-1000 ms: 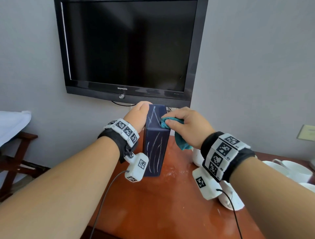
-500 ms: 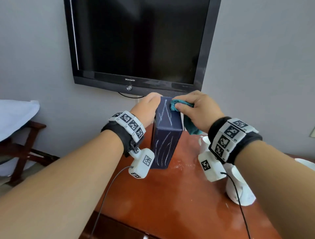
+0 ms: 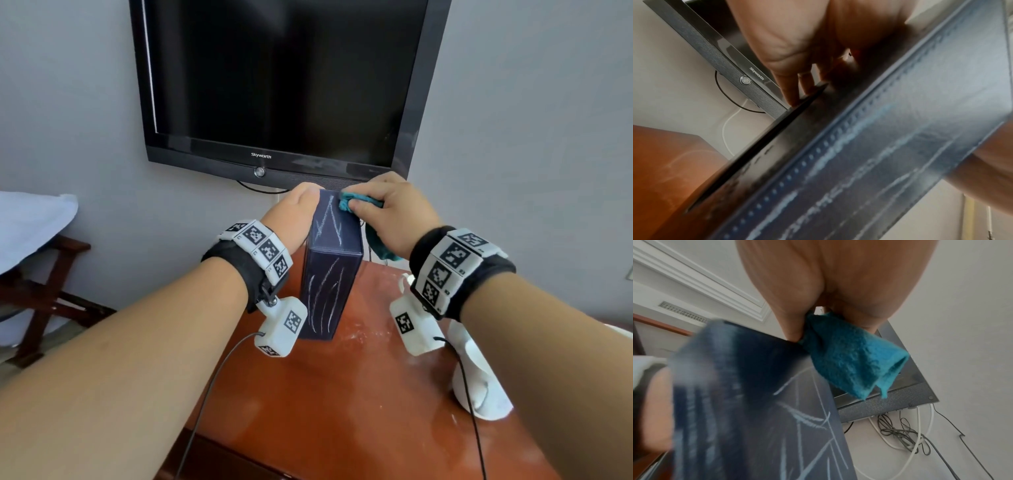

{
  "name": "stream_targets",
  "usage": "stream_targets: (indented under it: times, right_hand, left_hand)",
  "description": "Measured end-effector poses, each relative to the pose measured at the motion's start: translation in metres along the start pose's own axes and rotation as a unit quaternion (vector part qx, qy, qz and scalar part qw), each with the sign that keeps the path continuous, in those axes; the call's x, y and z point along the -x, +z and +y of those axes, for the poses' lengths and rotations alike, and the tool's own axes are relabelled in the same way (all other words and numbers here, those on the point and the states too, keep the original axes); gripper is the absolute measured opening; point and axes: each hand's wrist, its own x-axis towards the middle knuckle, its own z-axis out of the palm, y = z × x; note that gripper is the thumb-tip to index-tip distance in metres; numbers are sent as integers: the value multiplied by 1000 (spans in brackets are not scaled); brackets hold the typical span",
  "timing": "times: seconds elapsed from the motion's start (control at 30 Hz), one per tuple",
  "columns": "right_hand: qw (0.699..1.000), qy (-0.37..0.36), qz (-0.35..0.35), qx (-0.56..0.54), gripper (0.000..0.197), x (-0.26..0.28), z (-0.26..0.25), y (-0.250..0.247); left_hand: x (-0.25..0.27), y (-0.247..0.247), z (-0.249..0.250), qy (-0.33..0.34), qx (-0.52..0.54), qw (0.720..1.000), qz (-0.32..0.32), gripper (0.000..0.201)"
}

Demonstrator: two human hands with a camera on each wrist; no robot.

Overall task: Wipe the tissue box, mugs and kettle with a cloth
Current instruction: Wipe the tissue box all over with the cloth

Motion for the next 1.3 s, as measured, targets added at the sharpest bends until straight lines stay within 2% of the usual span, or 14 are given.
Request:
stream_targets:
  times: [0.4,0.5,0.63,0.7,0.77,0.83,1.07,1.3]
  right_hand:
    - [999,8,-42,-22,26,41,-2,-6]
    - [998,7,-45,-39,25,39,-3,-7]
    - [999,-4,-50,-4,24,22,-8,-3]
    - [999,-10,-40,8,25,11,-12,-2]
    - [999,-18,-27,15,26,1,-15,0]
    - [999,-22,-20,18,25,-7,-17,1]
    - [999,-25,-14,18,24,-18,-20,10]
    - [998,-43,-56,1,22,1,-25,7]
  left_hand:
    - [-34,5,-13,-8,-90,996,-15,38]
    - [-30,5,-12,9,-88,996,-32,45]
    - [-18,3,-4,-7,-5,999,-36,63]
    - [-12,3,-5,-1,15,999,-40,58]
    - [-7,1,-6,6,33,999,-32,41]
    - [-3,0,-6,10,40,999,-31,34]
    - [0,0,-11,9,42,999,-5,34]
    - [-15,0,-11,-15,4,1000,7,34]
